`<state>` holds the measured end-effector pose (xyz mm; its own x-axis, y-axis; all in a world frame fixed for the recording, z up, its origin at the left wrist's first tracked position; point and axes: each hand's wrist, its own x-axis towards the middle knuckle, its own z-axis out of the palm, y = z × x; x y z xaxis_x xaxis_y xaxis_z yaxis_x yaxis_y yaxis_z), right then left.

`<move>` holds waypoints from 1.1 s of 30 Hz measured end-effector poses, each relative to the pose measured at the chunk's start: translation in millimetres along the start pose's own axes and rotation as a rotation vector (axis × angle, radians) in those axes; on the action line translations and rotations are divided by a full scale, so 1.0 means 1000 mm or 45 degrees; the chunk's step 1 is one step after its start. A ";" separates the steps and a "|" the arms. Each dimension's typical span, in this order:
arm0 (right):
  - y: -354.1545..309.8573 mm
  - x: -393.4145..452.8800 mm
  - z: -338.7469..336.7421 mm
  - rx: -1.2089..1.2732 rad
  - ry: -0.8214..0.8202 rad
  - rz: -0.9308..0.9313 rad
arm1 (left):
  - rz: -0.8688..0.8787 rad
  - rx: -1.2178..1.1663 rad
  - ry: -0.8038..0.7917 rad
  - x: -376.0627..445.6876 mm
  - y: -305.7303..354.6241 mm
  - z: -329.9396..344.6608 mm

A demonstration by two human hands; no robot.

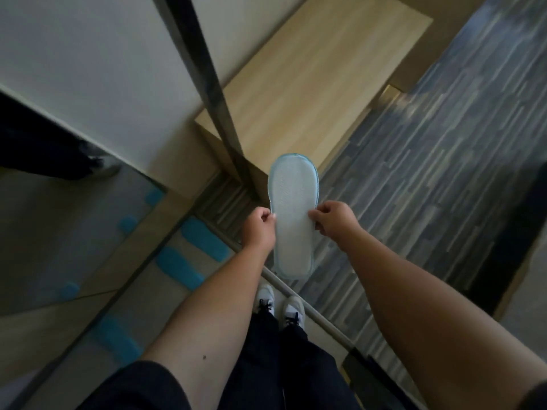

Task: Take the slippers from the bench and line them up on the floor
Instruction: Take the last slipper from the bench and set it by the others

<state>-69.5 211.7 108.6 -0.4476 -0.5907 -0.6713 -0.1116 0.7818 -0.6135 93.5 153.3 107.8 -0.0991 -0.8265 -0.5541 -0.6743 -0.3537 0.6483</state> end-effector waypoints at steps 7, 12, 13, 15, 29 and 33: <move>-0.038 -0.017 0.057 -0.173 -0.179 -0.126 | -0.153 -0.153 0.133 -0.019 -0.046 -0.059; -0.062 -0.049 0.119 -0.281 -0.332 -0.195 | -0.243 -0.261 0.230 -0.036 -0.102 -0.113; -0.065 -0.056 0.134 -0.300 -0.362 -0.217 | -0.268 -0.296 0.245 -0.040 -0.116 -0.124; -0.070 -0.073 0.167 -0.329 -0.417 -0.260 | -0.320 -0.375 0.282 -0.050 -0.147 -0.147; -0.032 -0.289 0.501 -0.525 -0.645 -0.408 | -0.469 -0.662 0.535 -0.188 -0.472 -0.344; -0.011 -0.345 0.597 -0.529 -0.714 -0.356 | -0.503 -0.592 0.593 -0.229 -0.555 -0.404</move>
<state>616.3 287.6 98.6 0.1534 -0.7044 -0.6930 -0.5303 0.5331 -0.6592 785.7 361.7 86.0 0.4730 -0.6632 -0.5800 -0.2078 -0.7237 0.6581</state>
